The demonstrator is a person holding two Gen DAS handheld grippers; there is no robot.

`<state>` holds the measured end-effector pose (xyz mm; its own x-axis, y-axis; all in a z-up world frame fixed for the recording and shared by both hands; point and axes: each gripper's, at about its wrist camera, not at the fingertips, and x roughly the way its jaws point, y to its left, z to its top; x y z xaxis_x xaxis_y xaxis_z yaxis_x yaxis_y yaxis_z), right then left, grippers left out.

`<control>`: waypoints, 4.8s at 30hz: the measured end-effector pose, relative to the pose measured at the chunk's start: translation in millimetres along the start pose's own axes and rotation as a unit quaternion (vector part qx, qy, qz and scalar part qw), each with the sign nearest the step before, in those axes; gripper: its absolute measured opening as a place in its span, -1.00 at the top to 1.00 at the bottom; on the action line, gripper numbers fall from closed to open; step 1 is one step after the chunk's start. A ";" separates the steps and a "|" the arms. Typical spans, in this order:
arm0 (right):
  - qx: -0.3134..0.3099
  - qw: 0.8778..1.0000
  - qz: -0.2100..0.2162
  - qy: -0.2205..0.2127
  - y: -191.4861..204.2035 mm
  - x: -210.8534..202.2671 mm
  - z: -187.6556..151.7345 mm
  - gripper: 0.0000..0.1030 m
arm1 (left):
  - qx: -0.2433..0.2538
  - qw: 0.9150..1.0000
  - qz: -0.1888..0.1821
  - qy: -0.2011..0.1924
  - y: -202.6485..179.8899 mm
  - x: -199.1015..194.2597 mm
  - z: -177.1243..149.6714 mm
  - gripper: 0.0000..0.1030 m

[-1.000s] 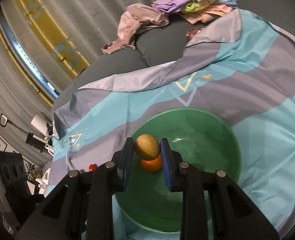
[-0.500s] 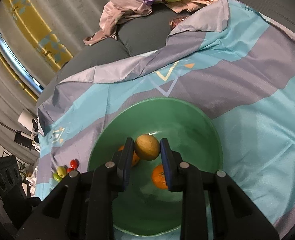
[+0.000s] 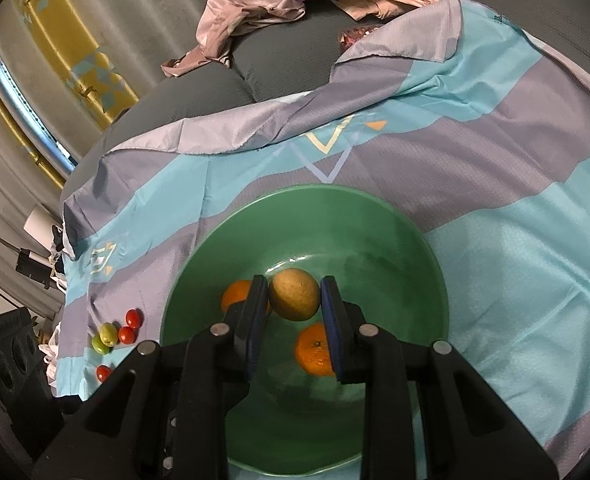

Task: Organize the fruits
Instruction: 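Carry both fruits over the green bowl and open both tools to drop them, then grasp a red tomato with the left tool while the right tool grasps another tomato, then carry the tomato toward the green bowl with the left tool while the right tool carries its tomato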

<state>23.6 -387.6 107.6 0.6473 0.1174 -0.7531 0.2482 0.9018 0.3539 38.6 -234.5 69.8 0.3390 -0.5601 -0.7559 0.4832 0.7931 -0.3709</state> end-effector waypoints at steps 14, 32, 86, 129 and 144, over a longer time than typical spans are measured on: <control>-0.003 1.000 -0.005 -0.022 6.1 -10.0 0.9 -0.06 | -0.008 1.000 0.001 -0.016 7.2 -18.7 1.5 0.43; -0.054 0.997 0.031 -0.034 55.2 -8.7 -5.8 -0.21 | -0.102 0.980 0.146 -0.094 98.4 -116.7 -15.8 0.03; -0.172 0.956 0.088 0.220 255.2 163.9 -74.3 0.21 | -0.298 0.932 0.207 0.026 255.5 -119.2 -58.4 0.18; -0.141 0.977 0.145 0.067 174.2 36.8 -64.6 0.44 | -0.154 0.966 0.193 -0.071 154.3 -123.3 -36.1 0.37; -0.103 0.986 0.133 -0.004 127.9 -11.5 -44.3 0.44 | -0.078 0.983 0.121 -0.116 82.7 -127.5 -28.4 0.37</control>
<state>16.0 -255.2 136.9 0.6762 0.3580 -0.6439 -0.0815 0.9049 0.4177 12.4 -90.7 120.2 0.6124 -0.3751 -0.6959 0.2426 0.9269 -0.2862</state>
